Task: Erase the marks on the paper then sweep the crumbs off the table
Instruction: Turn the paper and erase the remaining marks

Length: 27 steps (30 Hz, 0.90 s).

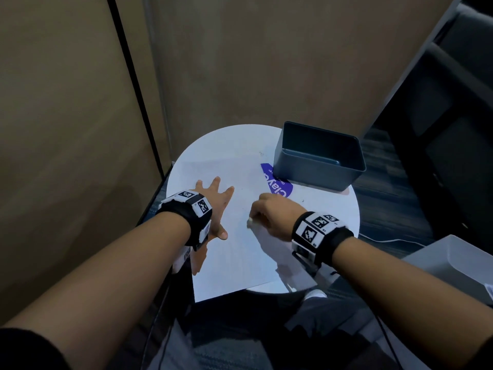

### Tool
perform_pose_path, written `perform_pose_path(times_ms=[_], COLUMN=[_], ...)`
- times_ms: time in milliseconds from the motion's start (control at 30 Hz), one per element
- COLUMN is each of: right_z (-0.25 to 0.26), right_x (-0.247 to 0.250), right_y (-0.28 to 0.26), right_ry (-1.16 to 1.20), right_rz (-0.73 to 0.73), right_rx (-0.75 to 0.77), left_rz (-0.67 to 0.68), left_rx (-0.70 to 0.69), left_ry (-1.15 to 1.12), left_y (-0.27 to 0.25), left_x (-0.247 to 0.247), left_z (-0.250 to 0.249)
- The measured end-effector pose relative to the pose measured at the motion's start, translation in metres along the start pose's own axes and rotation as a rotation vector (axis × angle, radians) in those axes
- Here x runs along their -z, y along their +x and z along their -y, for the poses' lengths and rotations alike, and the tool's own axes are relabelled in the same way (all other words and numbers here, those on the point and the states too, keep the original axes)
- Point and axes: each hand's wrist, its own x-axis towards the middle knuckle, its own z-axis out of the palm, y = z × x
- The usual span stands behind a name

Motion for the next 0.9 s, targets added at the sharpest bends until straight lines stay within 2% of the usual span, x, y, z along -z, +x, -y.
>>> perform_pose_path(times_ms=[67, 133, 233, 400, 467, 600, 633, 767, 900], right_z=[-0.008, -0.011, -0.009, -0.002, 0.001, 0.003, 0.002, -0.005, 0.003], right_x=[0.008, 0.011, 0.010, 0.002, -0.004, -0.001, 0.004, 0.020, 0.009], right_y=[0.010, 0.020, 0.031, 0.040, 0.034, 0.023, 0.024, 0.043, 0.050], right_ry=[-0.007, -0.021, -0.004, 0.003, 0.005, -0.018, -0.006, -0.001, -0.010], right_rz=[-0.084, -0.086, -0.056, -0.069, -0.030, 0.141, 0.137, -0.061, -0.077], right_rx=[-0.063, -0.111, -0.088, -0.055, -0.016, 0.025, 0.017, -0.036, 0.007], left_rz=[-0.022, -0.066, -0.053, -0.072, -0.079, -0.080, -0.081, -0.087, -0.077], left_rx=[0.012, -0.019, -0.086, -0.086, -0.074, -0.068, -0.070, -0.079, -0.081], left_ry=[0.008, 0.026, 0.002, -0.075, -0.072, -0.049, -0.054, -0.062, -0.067], left_y=[0.000, -0.001, -0.003, -0.006, -0.004, 0.000, -0.001, 0.001, 0.002], left_x=[0.007, 0.012, 0.012, -0.011, -0.016, -0.019, -0.020, -0.020, -0.019], left_z=[0.002, 0.003, 0.005, 0.002, 0.002, 0.001, 0.001, 0.003, 0.003])
